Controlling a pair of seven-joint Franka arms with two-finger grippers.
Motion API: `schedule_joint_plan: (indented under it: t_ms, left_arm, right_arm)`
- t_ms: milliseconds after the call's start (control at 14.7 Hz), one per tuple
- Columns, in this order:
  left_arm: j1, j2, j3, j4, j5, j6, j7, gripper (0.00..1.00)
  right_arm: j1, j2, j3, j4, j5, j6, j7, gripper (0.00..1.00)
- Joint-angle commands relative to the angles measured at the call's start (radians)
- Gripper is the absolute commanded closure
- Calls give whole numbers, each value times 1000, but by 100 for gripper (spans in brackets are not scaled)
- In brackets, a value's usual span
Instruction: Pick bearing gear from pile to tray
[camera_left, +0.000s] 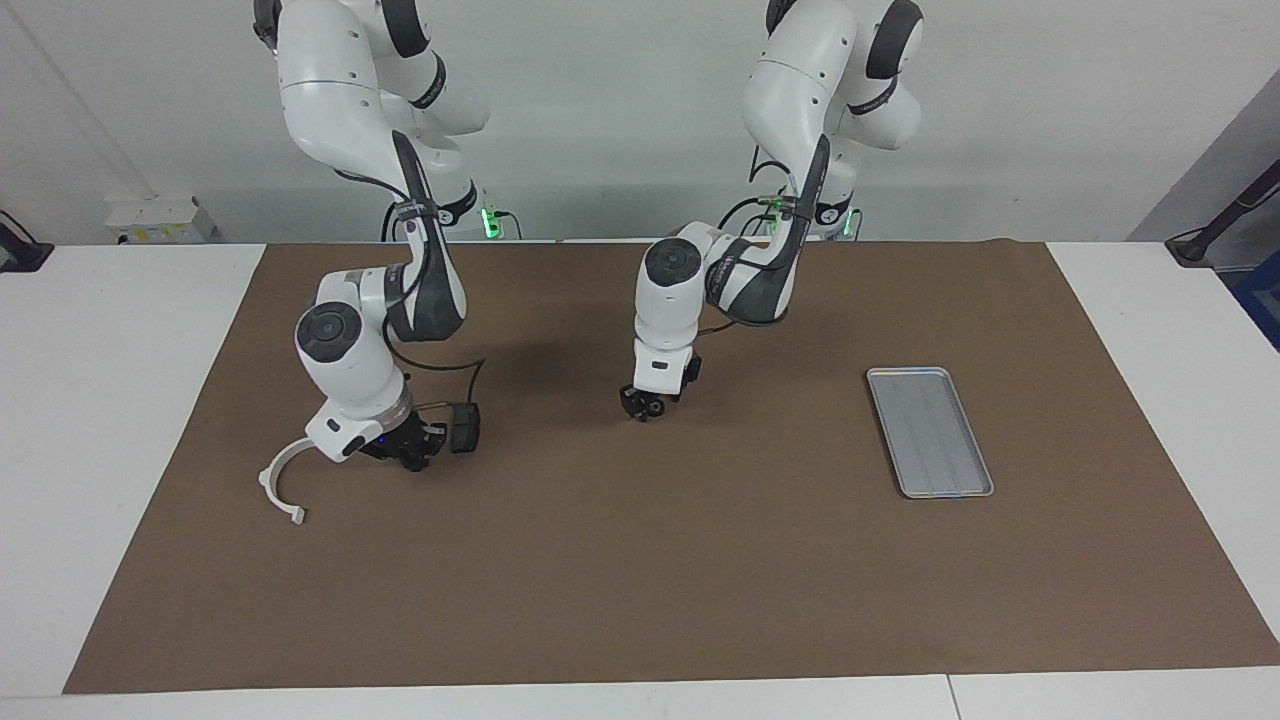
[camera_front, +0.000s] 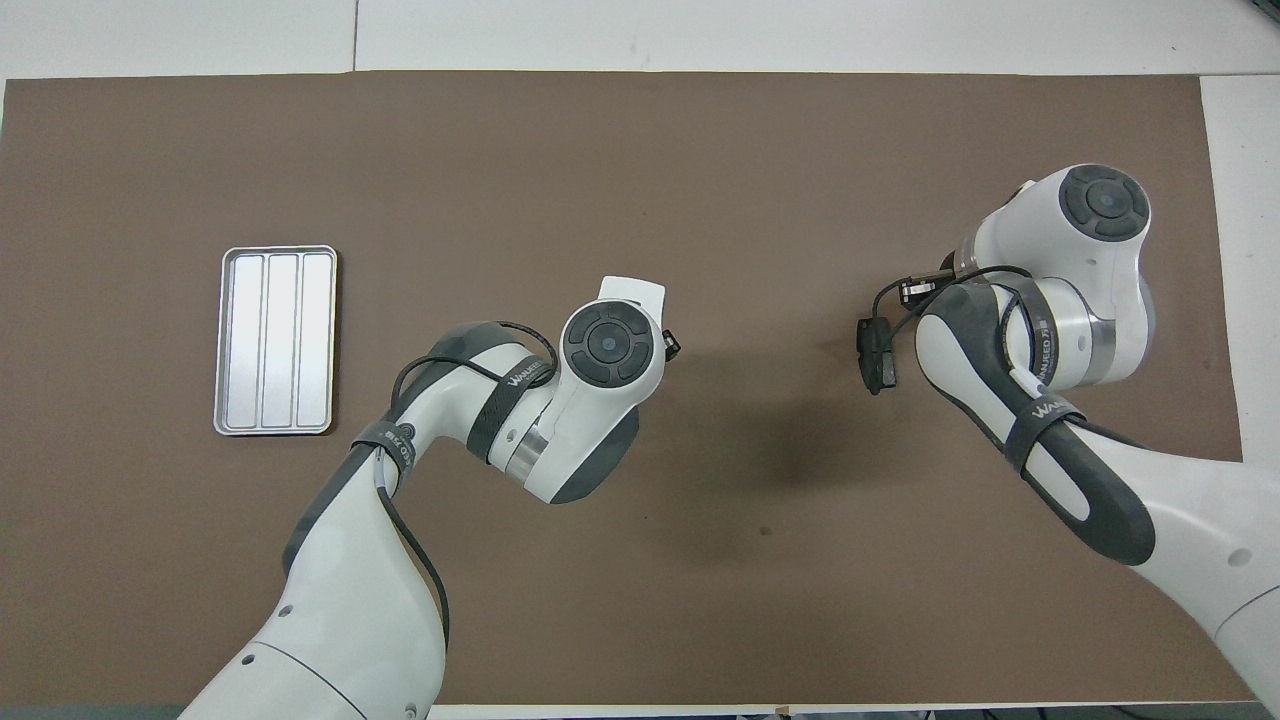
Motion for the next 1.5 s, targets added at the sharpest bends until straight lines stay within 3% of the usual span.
schedule_joint_plan:
  t_ms: [0, 136, 204, 612, 817, 1021, 1225, 1429]
  left_arm:
    - [-16, 14, 17, -7, 20, 22, -16, 47]
    - [-16, 13, 15, -7, 25, 18, -16, 90]
    - [-14, 13, 15, -7, 25, 18, -16, 100]
    - [6, -12, 24, 62, 28, -137, -11, 100]
    - [55, -90, 29, -5, 28, -177, 88, 100]
    - [148, -241, 27, -142, 28, -186, 243, 100]
    - [295, -364, 27, -266, 28, -190, 483, 100]
    - [421, -371, 27, -268, 28, -193, 743, 100]
  right_arm:
    - [8, -20, 11, 53, 4, -63, 36, 100]
    - [16, -20, 14, 115, 12, -127, 59, 100]
    - [22, -18, 17, 133, 15, -149, 61, 100]
    - [24, -20, 17, 139, 16, -151, 58, 100]
    - [27, -21, 22, 139, 18, -151, 65, 100]
    - [33, -31, 85, 162, 16, -172, 187, 100]
    - [190, -32, 99, 213, -11, -224, 398, 100]
    - [365, -32, 100, 215, -36, -208, 627, 100]
